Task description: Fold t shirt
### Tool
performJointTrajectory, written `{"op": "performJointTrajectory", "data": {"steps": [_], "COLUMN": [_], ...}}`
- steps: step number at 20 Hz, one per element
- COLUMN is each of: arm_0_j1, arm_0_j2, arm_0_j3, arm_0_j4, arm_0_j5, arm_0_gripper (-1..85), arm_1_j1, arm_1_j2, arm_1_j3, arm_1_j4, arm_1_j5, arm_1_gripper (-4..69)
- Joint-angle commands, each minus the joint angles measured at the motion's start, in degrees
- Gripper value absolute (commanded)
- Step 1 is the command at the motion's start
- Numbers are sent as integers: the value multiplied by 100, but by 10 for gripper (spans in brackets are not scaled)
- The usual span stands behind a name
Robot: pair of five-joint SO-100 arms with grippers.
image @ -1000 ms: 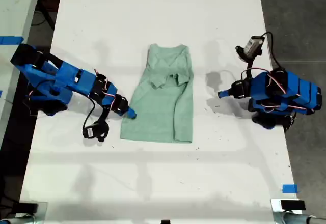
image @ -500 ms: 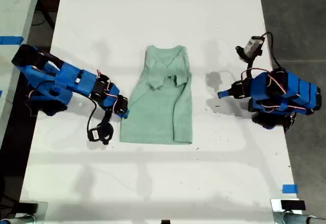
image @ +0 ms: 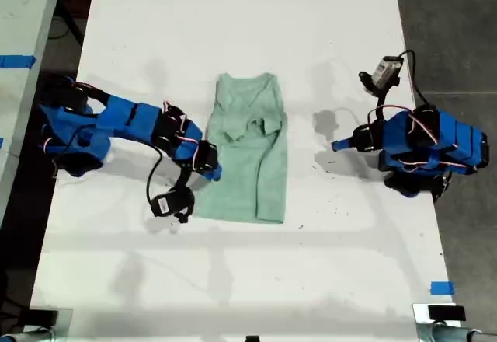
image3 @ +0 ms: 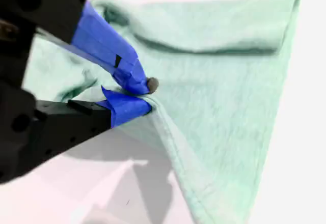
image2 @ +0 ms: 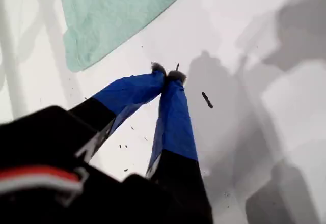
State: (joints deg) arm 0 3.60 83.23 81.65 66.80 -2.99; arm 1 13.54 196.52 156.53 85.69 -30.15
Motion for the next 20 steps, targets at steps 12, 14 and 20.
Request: {"op": "performJointTrajectory", "data": {"steps": [12, 14, 20], "arm_0_j1": [-712, -765, -896], "arm_0_j2": [3516, 5080, 7787], "arm_0_j3": [2997, 4887, 7989], "arm_0_j4": [-844, -870, -1397], "arm_0_j5": [105, -211, -527], "arm_0_gripper": [261, 217, 173], "arm_1_j1": [-79, -62, -18], "arm_1_j2": [185, 185, 114], "arm_1_j3": [-35, -35, -35], "arm_1_j4": [44, 35, 9], "arm_1_j5": [97, 88, 44], "arm_1_gripper": [15, 15, 15]}}
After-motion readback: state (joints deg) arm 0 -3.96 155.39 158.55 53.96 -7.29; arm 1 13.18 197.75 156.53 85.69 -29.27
